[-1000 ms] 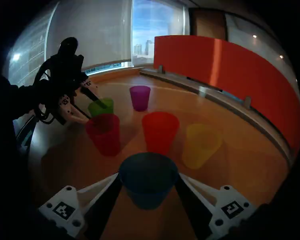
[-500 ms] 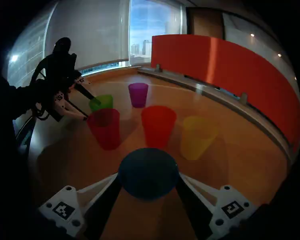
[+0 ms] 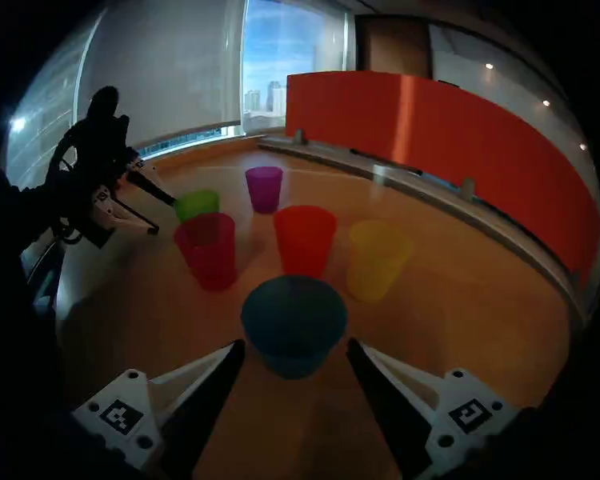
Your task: Pour water
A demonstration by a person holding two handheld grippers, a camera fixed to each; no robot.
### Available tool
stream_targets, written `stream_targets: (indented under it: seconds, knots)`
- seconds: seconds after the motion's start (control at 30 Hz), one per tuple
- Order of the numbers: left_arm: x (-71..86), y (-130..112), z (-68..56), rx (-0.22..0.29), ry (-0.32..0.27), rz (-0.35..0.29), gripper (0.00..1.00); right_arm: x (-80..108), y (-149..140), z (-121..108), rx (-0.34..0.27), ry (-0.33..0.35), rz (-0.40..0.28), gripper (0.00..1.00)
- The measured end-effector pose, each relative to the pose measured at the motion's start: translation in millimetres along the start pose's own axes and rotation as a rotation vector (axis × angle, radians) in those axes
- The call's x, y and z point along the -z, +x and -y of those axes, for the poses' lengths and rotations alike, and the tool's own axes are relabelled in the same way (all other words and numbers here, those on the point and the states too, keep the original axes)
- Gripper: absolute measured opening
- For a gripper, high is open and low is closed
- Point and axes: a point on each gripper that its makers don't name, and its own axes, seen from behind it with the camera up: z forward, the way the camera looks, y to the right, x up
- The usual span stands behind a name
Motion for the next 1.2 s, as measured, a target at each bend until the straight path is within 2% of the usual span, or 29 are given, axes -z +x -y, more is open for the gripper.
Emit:
stream_targets:
  seconds: [0.17,0.37,0.57,0.8,0.97,1.2]
  knots:
    - [21.3,8,7.1,0.041,0.066,-0.076,0.89,22.5,-11,0,-0.018,-0.057,-0.021,1.00]
    - [48.9,28,24.7,0.106,0.173,-0.202,0.89,50.2,-2,1,-0.051,-0.139,-0.118,1.00]
    - [74.8,41,26.2,0.138,0.244,-0.303,0.89,72.9,15,-2,-0.090,-0.224,-0.216,1.00]
    - [102.0,53,31.3,0.179,0.357,-0.416,0.89,96.2,42,-16,-0.142,-0.362,-0.359,1.00]
    - [116.9,62,39.9,0.223,0.439,-0.489,0.89,112.2,62,-24,-0.144,-0.463,-0.458,1.00]
    - [129.0,68,50.1,0.222,0.549,-0.541,0.89,127.2,75,-40,-0.140,-0.609,-0.531,1.00]
